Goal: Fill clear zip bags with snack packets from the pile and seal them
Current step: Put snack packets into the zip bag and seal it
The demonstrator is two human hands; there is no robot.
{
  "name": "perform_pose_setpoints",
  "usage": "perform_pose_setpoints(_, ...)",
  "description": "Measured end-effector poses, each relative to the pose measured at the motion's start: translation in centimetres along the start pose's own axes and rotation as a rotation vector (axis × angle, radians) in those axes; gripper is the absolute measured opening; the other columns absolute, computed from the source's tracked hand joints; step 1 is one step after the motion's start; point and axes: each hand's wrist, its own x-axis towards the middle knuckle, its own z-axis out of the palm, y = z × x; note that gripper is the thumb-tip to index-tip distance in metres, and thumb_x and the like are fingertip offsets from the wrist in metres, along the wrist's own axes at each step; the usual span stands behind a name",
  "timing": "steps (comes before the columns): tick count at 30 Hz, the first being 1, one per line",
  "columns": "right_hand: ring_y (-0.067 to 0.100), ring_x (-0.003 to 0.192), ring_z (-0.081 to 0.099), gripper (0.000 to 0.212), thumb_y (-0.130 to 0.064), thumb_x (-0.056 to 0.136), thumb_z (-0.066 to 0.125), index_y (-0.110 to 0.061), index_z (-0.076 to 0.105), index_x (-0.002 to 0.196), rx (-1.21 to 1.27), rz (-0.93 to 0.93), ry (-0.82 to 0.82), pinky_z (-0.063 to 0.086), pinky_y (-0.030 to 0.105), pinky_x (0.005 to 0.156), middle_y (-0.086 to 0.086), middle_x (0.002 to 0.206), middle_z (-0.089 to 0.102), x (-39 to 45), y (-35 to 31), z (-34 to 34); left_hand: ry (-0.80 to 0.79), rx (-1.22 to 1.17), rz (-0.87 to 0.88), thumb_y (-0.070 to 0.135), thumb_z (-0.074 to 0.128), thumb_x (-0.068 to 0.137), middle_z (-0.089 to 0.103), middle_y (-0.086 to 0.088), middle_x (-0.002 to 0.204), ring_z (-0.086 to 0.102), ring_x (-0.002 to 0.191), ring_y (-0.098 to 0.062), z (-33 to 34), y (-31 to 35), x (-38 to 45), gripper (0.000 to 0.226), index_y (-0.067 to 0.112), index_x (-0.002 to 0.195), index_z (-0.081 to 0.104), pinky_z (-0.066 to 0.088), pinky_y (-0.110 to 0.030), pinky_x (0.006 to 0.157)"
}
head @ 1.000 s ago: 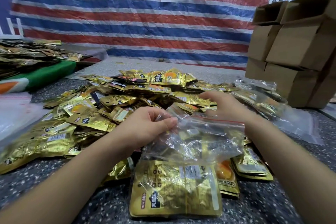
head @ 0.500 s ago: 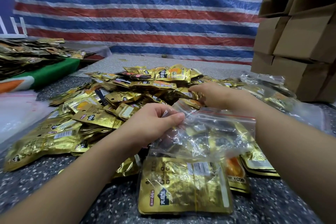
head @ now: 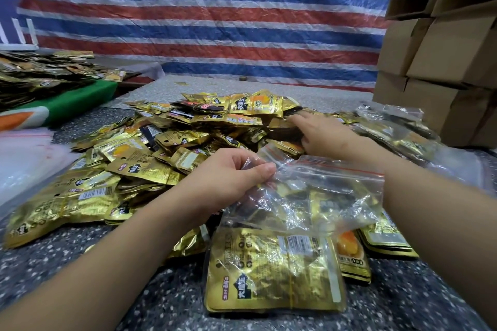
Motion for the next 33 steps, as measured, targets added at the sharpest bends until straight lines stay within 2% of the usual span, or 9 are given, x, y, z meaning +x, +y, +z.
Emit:
perform_pose_setpoints(4, 0.022, 0.086, 0.050, 0.040, -0.025, 0.092, 0.048, -0.022, 0.052, 0.132, -0.007, 0.048, 0.023, 0.041, 0.033, 0.065, 0.005, 0.115, 0.057, 0.0, -0.8, -0.3, -0.001, 0.006, -0.001, 0.029, 0.067, 0.091, 0.072, -0.001, 0.072, 0.062, 0.059, -0.012, 0.0, 0.2, 0.0, 0.019, 0.015, 0.082, 0.076, 0.054, -0.026, 0.053)
perform_pose_setpoints(7, 0.025, 0.090, 0.059, 0.036, -0.027, 0.094, 0.050, -0.024, 0.056, 0.129, 0.004, 0.037, 0.031, 0.047, 0.033, 0.063, 0.004, 0.110, 0.058, -0.2, -1.2, -1.0, -0.002, 0.005, 0.001, 0.028, 0.065, 0.091, 0.073, 0.000, 0.073, 0.062, 0.059, -0.011, 0.0, 0.3, -0.1, 0.020, 0.013, 0.083, 0.076, 0.054, -0.024, 0.053)
perform_pose_setpoints(13, 0.027, 0.078, 0.058, 0.012, -0.007, 0.093, 0.049, -0.015, 0.055, 0.098, 0.108, 0.149, -0.009, 0.050, 0.036, 0.063, 0.009, 0.095, 0.063, -0.8, -1.5, -3.3, 0.016, -0.058, 0.007, 0.026, 0.065, 0.092, 0.072, 0.000, 0.070, 0.063, 0.057, -0.009, 0.0, 0.7, -0.2, 0.021, 0.007, 0.090, 0.074, 0.053, -0.023, 0.052)
perform_pose_setpoints(16, 0.022, 0.076, 0.059, 0.015, -0.006, 0.097, 0.045, -0.015, 0.057, 0.099, 0.495, 0.310, 0.129, 0.048, 0.034, 0.060, 0.007, 0.090, 0.064, -2.1, -1.8, -4.7, 0.032, -0.082, 0.000, 0.026, 0.066, 0.090, 0.075, -0.010, 0.080, 0.066, 0.063, -0.014, 0.0, 0.7, -0.2, 0.021, 0.007, 0.089, 0.075, 0.054, -0.023, 0.054)
perform_pose_setpoints(20, 0.018, 0.089, 0.070, 0.018, -0.009, 0.103, 0.047, -0.013, 0.060, 0.116, 1.365, 0.571, 0.335, 0.057, 0.035, 0.072, 0.002, 0.098, 0.069, -4.7, -2.0, -6.9, 0.026, -0.110, 0.005, 0.024, 0.065, 0.091, 0.075, -0.008, 0.078, 0.067, 0.059, -0.011, 0.1, 0.9, -0.4, 0.020, 0.007, 0.088, 0.074, 0.051, -0.020, 0.050)
perform_pose_setpoints(22, 0.018, 0.080, 0.074, 0.019, -0.007, 0.102, 0.047, -0.008, 0.057, 0.118, 1.835, 0.591, 0.336, 0.060, 0.033, 0.065, 0.007, 0.095, 0.071, -6.6, -1.8, -8.0, 0.022, -0.101, 0.023, 0.023, 0.065, 0.092, 0.071, -0.001, 0.066, 0.062, 0.050, -0.006, 0.2, 1.1, -0.5, 0.021, 0.005, 0.086, 0.073, 0.047, -0.017, 0.044)
perform_pose_setpoints(24, 0.018, 0.083, 0.075, 0.020, -0.009, 0.097, 0.050, -0.007, 0.057, 0.116, 2.130, 0.550, 0.327, 0.060, 0.029, 0.066, 0.008, 0.094, 0.073, -8.8, -1.7, -8.6, 0.012, -0.099, 0.036, 0.020, 0.064, 0.092, 0.067, 0.004, 0.057, 0.057, 0.044, -0.003, 0.2, 1.2, -0.6, 0.019, 0.004, 0.085, 0.072, 0.042, -0.014, 0.041)
perform_pose_setpoints(29, 0.018, 0.094, 0.074, 0.033, -0.022, 0.084, 0.060, -0.011, 0.063, 0.115, 2.261, 0.422, 0.315, 0.061, 0.031, 0.076, 0.005, 0.102, 0.076, -12.7, -2.8, -8.5, 0.006, -0.039, 0.077, 0.035, 0.070, 0.076, 0.067, 0.004, 0.059, 0.057, 0.048, -0.004, 0.3, 1.0, -0.8, 0.019, 0.017, 0.075, 0.076, 0.042, -0.015, 0.044)
perform_pose_setpoints(33, 0.009, 0.065, 0.072, 0.025, -0.019, 0.087, 0.056, -0.010, 0.058, 0.110, 2.210, 0.330, 0.355, 0.055, 0.020, 0.054, 0.000, 0.079, 0.074, -14.2, -4.4, -8.0, 0.001, 0.000, 0.130, 0.041, 0.071, 0.073, 0.068, 0.003, 0.063, 0.059, 0.055, -0.007, 0.6, 0.9, -0.7, 0.020, 0.023, 0.074, 0.076, 0.047, -0.018, 0.051)
